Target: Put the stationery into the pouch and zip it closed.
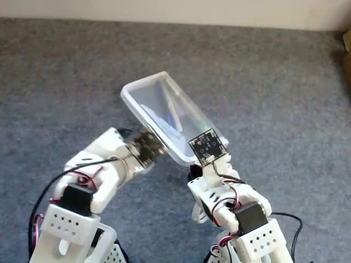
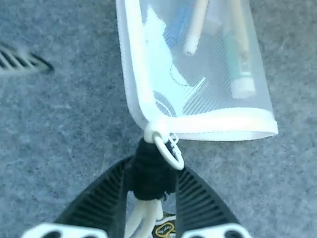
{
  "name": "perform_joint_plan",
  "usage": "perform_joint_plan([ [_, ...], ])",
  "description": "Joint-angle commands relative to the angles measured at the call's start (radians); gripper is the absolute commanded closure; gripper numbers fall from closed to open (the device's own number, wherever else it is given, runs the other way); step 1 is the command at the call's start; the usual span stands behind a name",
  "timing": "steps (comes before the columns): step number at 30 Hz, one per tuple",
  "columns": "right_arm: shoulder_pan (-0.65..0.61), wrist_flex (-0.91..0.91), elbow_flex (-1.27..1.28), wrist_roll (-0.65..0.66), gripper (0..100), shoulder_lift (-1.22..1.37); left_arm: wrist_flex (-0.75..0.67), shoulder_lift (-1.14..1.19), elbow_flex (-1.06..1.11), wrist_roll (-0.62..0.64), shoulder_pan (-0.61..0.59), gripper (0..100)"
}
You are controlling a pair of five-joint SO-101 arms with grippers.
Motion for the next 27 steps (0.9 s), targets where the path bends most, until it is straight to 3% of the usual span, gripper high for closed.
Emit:
perform_joint_plan([
  [1, 0.015, 0.002, -0.01, -0.011, 99.5, -0.047, -0.135, -0.015, 0.062, -0.066, 0.058, 70],
  [14, 0.015, 0.004, 0.056, -0.011, 99.5, -0.209, -0.37, -0.007, 0.208, -0.16, 0.168, 70],
  [27, 0.012, 0.035, 0.084, -0.011, 99.5, -0.332, -0.459, -0.005, 0.245, -0.16, 0.228, 70],
])
